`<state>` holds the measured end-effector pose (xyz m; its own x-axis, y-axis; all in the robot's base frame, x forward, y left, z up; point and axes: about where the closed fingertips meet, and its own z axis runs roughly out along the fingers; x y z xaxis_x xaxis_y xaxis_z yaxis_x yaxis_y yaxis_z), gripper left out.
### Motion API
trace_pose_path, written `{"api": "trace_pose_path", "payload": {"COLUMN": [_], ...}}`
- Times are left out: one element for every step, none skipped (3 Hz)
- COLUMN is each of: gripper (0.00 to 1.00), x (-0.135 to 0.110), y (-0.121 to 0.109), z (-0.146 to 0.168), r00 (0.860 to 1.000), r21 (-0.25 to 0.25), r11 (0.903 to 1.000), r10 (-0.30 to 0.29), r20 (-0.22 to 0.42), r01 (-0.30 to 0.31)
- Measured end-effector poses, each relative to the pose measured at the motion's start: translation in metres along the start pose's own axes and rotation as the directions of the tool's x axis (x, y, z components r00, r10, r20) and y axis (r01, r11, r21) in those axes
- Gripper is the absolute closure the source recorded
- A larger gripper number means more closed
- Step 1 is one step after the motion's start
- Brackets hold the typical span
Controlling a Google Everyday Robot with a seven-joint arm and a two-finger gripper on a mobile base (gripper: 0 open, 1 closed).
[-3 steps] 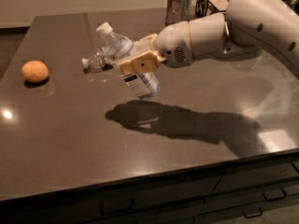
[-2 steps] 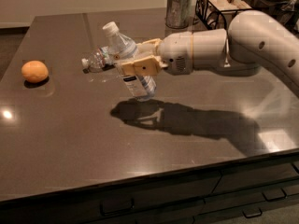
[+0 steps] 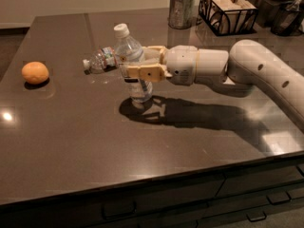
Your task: Place blue plastic bottle upright
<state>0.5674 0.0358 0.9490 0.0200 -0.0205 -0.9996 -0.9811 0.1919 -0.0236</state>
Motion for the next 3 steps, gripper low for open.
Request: {"api": "trace_pose_path", "payload": {"gripper": [1.0, 1.0, 0.83], "x": [0.006, 0.012, 0.017], "y": [-0.004, -0.007, -0.008], "z": [0.0, -0.001, -0.003], "r00": [0.998, 0.996, 0.993], "r21": [-0.017, -0.031, -0.033], "r11": [0.9998, 0.9995, 0.9992], "r10": [-0.004, 0.007, 0.026], "r20": [0.055, 0.09, 0.112], "r01": [0.005, -0.004, -0.023]}}
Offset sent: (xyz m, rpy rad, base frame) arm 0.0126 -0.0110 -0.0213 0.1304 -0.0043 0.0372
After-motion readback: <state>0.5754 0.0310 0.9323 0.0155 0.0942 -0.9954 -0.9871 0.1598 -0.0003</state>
